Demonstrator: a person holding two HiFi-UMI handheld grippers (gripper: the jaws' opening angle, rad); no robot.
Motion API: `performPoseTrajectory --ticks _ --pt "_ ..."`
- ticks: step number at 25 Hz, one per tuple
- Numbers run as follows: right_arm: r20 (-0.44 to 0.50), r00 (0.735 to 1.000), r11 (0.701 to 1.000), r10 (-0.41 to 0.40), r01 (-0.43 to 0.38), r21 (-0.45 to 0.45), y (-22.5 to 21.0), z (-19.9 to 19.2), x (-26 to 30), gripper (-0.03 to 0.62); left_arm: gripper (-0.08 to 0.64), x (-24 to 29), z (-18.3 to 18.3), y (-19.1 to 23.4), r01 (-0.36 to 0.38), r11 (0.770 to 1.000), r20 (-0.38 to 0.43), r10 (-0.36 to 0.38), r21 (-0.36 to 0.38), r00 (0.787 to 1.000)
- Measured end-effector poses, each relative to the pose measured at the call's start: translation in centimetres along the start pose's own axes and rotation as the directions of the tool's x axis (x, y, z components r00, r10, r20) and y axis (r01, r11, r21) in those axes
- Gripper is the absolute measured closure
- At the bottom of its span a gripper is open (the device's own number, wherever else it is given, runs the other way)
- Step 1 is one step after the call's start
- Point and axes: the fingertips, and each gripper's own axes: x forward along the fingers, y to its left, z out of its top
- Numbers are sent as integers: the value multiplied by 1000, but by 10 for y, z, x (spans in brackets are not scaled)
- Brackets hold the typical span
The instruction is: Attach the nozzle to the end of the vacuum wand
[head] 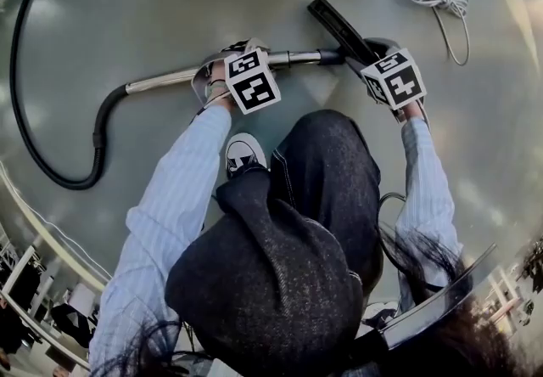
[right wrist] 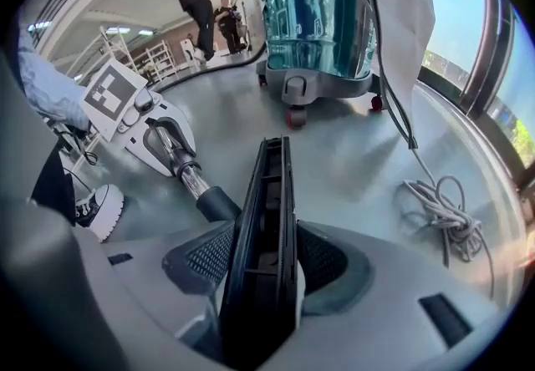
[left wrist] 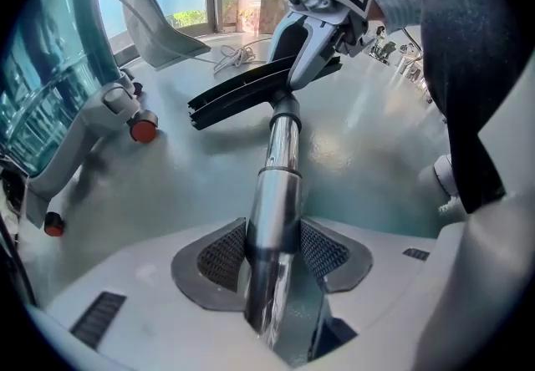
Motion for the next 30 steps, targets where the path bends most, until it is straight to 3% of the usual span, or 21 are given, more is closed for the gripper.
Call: performPoseTrajectory --ticks 4,7,12,16,19,23,27,30 --pt "-96 993 997 -69 67 -28 9 12 -9 357 365 -1 6 -1 -32 999 -8 32 15 999" --pt "-136 989 997 -64 68 27 23 20 -10 357 365 0 9 -3 -34 999 -17 34 22 999" --pt "-71 996 989 -50 59 133 14 28 -15 379 365 2 14 1 -59 998 -25 60 25 998" --pt "-92 995 991 -34 45 124 12 30 -13 377 364 2 15 2 -62 998 -4 62 18 998" --pt "-77 997 995 -25 33 98 15 26 -11 377 364 4 12 0 -20 1000 27 21 -19 999" --pt "-50 996 996 -69 71 47 20 20 -21 373 356 -2 9 -1 -20 998 78 25 -68 997" --pt "-63 997 998 -51 54 38 18 14 -27 362 354 -10 -16 7 -95 995 -2 95 -13 995" --pt "-87 996 999 -10 13 43 19 8 -28 354 354 -13 -47 12 -100 995 -58 100 3 993"
